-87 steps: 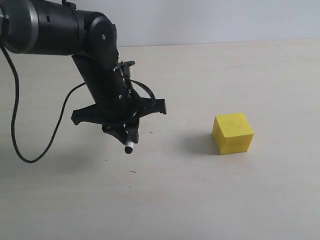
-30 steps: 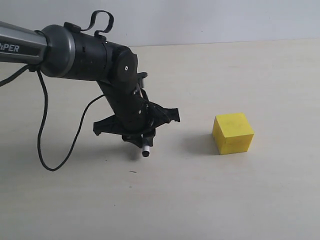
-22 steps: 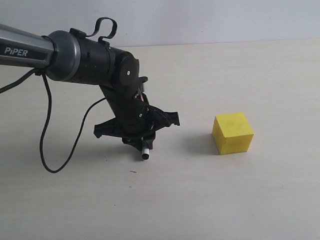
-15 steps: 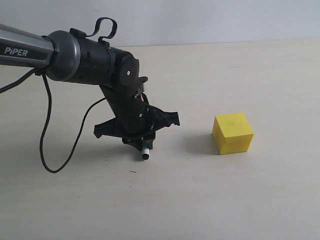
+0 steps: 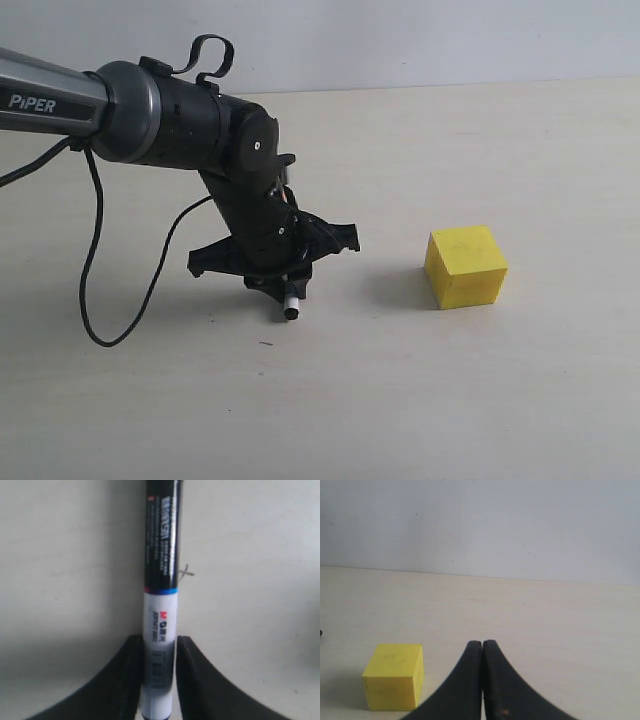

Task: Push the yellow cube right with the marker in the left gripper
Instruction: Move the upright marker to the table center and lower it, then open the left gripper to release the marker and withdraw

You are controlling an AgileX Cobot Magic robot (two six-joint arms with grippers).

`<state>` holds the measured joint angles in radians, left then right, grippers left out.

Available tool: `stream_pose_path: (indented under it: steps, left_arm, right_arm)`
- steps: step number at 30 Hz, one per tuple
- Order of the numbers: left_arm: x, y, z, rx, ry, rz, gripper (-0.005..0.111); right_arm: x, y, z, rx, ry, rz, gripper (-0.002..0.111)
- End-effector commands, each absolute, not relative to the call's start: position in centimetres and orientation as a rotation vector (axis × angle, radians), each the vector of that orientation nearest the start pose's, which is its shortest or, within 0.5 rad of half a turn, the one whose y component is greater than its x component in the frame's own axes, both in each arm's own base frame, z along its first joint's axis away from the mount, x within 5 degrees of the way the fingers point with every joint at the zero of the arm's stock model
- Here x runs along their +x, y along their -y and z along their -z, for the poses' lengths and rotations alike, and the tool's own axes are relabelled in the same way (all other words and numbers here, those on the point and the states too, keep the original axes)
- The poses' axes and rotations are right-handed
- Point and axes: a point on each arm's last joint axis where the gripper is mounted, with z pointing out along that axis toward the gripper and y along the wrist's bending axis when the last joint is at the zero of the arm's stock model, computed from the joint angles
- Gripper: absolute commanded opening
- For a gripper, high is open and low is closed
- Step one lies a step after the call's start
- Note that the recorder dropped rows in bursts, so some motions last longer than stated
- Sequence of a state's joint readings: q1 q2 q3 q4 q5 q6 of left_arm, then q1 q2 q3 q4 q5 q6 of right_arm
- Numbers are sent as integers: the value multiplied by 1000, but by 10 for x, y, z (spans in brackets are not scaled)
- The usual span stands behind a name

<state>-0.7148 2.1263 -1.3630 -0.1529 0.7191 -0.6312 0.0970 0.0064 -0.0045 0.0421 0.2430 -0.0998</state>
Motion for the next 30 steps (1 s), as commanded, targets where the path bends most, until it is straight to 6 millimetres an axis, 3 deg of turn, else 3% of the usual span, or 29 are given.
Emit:
stream_pose_path:
  steps: [1,10,19,22,25,26,28,30]
  left_arm:
    - [300,275,-114,-47,-3067,304,37]
    - [300,275,-121,-39,-3053,319,43]
    - [298,271,-165,75,-2966,369,43]
    - [295,269,-182,223,-2918,384,41]
    - [290,266,-200,426,-2863,379,32]
    - [287,264,-210,453,-2855,380,17]
    - [283,261,-218,456,-2843,391,0]
    - [279,261,-225,477,-2810,415,0]
  right_arm:
    - [55,-6,-192,-136,-1713,-36,0]
    - [55,-6,-192,-136,-1713,-36,0]
    - [55,-6,-192,-136,-1713,-36,0]
    - [55,-6,-192,-136,-1713,-36,0]
    - [55,-6,-192,-136,-1713,-36,0]
    - [55,-6,-192,-136,-1713,-36,0]
    - [55,-6,-192,-136,-1713,-36,0]
    - [55,-6,-192,-136,-1713,-36,0]
